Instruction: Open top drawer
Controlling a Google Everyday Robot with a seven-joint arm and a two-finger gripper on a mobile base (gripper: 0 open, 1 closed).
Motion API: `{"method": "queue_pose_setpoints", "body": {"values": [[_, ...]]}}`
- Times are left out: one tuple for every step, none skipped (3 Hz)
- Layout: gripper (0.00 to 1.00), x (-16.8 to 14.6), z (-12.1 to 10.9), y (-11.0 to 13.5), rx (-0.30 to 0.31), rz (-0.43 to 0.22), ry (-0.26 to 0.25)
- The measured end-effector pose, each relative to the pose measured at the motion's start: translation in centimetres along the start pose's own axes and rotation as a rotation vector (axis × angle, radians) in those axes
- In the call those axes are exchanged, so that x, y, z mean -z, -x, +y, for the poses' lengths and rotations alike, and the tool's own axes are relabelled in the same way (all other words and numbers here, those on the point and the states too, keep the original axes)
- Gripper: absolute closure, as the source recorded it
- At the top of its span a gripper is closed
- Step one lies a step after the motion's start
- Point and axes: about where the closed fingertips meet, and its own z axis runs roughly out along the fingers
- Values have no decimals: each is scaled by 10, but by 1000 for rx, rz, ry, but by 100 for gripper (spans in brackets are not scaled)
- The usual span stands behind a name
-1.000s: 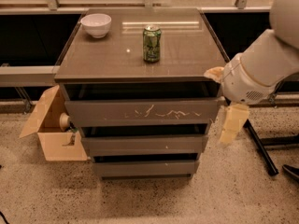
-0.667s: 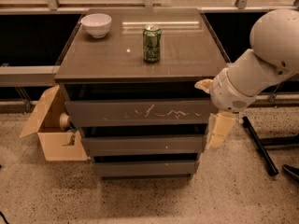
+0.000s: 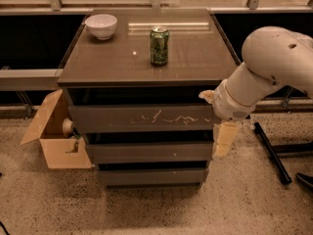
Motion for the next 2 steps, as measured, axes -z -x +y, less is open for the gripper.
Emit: {"method": "queue_pose_setpoints", "body": {"values": [[0,-35,-15,-17,50,20,9],[0,-63,-32,-29,104,40,2]]}}
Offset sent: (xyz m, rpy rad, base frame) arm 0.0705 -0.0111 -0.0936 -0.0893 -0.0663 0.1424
